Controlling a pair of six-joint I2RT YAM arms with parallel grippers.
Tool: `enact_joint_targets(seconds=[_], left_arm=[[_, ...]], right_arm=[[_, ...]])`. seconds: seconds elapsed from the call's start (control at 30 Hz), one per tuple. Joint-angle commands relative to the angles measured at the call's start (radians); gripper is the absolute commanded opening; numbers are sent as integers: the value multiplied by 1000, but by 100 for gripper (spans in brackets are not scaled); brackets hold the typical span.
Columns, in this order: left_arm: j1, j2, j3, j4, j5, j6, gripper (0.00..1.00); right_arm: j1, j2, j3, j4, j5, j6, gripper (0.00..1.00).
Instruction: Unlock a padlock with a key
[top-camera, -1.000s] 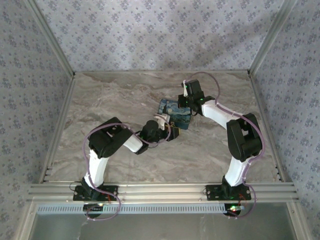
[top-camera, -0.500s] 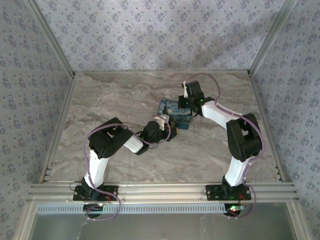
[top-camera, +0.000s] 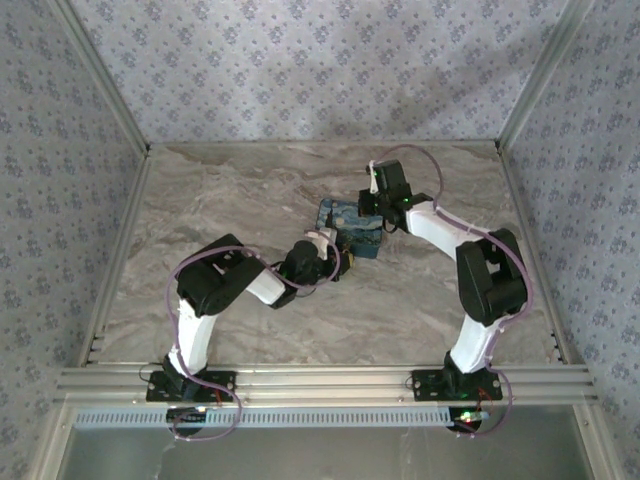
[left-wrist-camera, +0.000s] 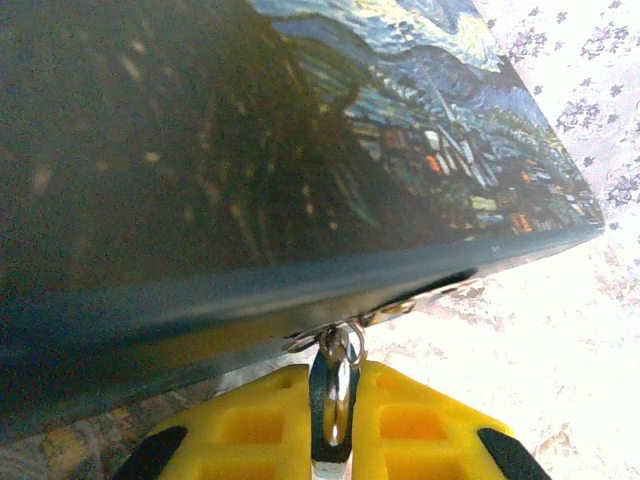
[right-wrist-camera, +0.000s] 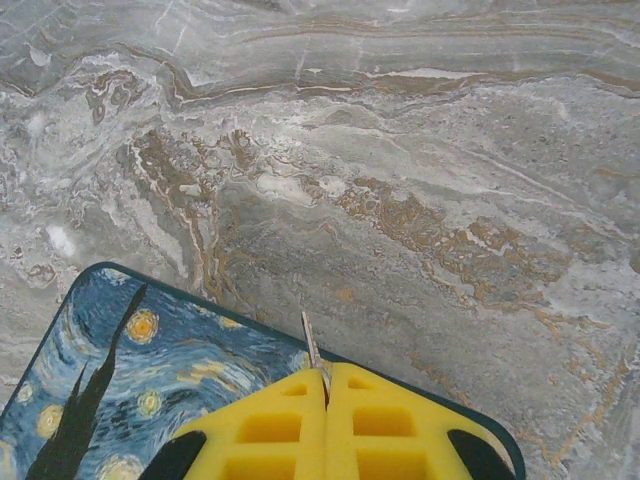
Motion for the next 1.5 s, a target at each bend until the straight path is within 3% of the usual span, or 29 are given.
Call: enact_joint_targets(seconds=[0.0,0.4,0.7,1.27,1.47], left_arm=[[24,-3,-27,-163,21,14,0],[68,-90,7,-332,195,5,0],[80,-89,77,-458,290,8,0],[84,-74,50,-405,335,-53,0],[100,-58,46,-323,376,-140,0]], right_arm=[[-11,-66,-9,-7,-2,12,0],[-61,-202,-159,-139,119,89,0],[-33,-119,-176,-191,142,186,0],[-20,136,105,-136,33,132,0],[-27,154,141,-148,19,89,0]])
